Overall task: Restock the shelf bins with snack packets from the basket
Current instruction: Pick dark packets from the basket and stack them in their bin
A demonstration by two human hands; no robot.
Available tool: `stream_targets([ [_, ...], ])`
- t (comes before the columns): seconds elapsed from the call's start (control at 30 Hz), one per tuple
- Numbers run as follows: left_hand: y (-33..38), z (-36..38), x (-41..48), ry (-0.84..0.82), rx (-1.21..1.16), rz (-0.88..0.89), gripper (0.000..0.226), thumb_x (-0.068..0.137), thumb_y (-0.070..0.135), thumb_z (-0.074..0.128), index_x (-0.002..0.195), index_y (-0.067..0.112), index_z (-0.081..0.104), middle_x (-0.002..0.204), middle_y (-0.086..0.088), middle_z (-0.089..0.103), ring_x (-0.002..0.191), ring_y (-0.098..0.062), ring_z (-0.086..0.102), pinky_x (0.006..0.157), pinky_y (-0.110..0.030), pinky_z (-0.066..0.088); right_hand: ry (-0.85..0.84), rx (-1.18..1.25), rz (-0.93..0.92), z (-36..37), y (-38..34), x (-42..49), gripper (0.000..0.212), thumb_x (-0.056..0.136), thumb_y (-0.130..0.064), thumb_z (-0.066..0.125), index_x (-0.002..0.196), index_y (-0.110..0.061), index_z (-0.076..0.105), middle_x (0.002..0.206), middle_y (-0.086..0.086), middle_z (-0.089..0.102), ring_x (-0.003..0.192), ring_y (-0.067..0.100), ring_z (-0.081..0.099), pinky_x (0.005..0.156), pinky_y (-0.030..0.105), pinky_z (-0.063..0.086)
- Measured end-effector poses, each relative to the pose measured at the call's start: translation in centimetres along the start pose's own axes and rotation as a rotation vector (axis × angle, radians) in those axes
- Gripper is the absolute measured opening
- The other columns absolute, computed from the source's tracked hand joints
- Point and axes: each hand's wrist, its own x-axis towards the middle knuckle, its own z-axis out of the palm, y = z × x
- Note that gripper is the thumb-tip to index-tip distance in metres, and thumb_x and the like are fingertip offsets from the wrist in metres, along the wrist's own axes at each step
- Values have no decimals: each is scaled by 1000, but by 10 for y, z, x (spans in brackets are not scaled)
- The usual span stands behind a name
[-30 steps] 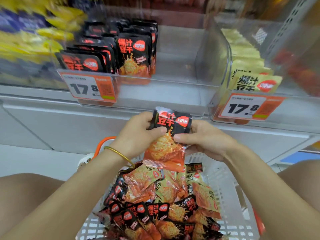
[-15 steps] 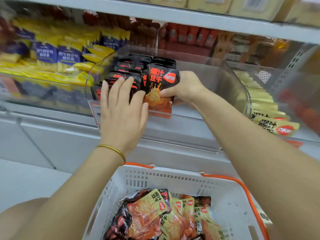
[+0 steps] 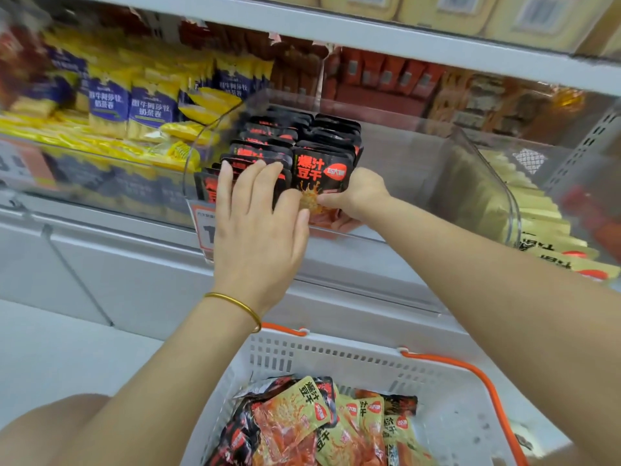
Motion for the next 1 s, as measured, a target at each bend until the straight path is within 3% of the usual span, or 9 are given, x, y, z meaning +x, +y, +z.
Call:
stream_targets([
  [0.23, -2, -4, 0, 16, -35, 15, 34, 94, 28, 39, 102, 7, 65, 128, -16, 54, 125, -35, 44, 114, -52, 16, 23, -18, -19, -23, -4, -20, 30, 81, -19, 76, 75, -4, 51, 72, 16, 65, 63, 28, 68, 61, 40, 60],
  [0.37, 13, -25, -12, 121, -80, 123, 29, 94, 24, 44, 103, 6, 65, 124, -16, 57, 116, -35, 48, 109, -50, 27, 225, 34, -240, -53, -6, -77, 40, 82, -14, 73, 74, -16, 34, 68, 8, 56, 50, 17, 65, 39, 27, 51],
  [0.47, 29, -38, -33, 63, -151, 187, 27, 93, 21, 45, 101, 5, 66, 121, -14, 60, 108, -37, 52, 96, -47, 39, 181, 114, -382, -56, 17, -136, 30, 83, -13, 70, 76, -14, 42, 60, 5, 57, 43, 15, 63, 37, 28, 49],
  [0.57, 38, -29, -65, -204, -216, 203, 27, 90, 20, 44, 99, 5, 65, 116, -14, 60, 103, -37, 53, 85, -45, 46, -74, 6, -270, -17, 66, -153, 19, 87, -13, 65, 76, -12, 49, 58, 5, 59, 47, 18, 65, 46, 36, 53],
  [0.67, 45, -13, -91, -553, -111, 207, 36, 83, 27, 35, 90, 8, 65, 107, -12, 62, 95, -34, 57, 69, -42, 53, -352, -248, -44, 47, 132, -128, 9, 90, -8, 57, 81, -5, 58, 79, 15, 69, 70, 28, 70, 64, 40, 56],
  [0.7, 48, -10, -95, -671, -67, 203, 39, 83, 30, 33, 92, 9, 65, 108, -10, 62, 96, -33, 57, 69, -41, 52, -410, -298, 20, 67, 157, -119, 10, 89, -6, 55, 85, 0, 62, 86, 19, 71, 74, 30, 70, 66, 40, 55],
  [0.77, 49, -1, -100, -881, 53, 190, 39, 92, 35, 33, 115, 15, 58, 123, -5, 53, 112, -27, 48, 87, -40, 47, -504, -328, 129, 103, 200, -109, 15, 90, -6, 53, 92, 3, 65, 93, 22, 71, 73, 29, 67, 62, 36, 52],
  [0.87, 45, 10, -103, -1126, 190, 224, 44, 97, 44, 33, 133, 21, 42, 137, -3, 40, 127, -24, 34, 104, -38, 36, -486, -244, 241, 142, 237, -108, 14, 95, -13, 53, 83, -4, 55, 89, 16, 62, 74, 23, 54, 52, 27, 40],
  [1.0, 48, 18, -110, -1227, 241, 279, 47, 97, 47, 33, 136, 21, 38, 141, -5, 36, 130, -26, 31, 104, -39, 32, -318, -130, 340, 186, 267, -104, 14, 96, -17, 51, 95, -4, 56, 95, 11, 62, 86, 25, 61, 71, 30, 47],
])
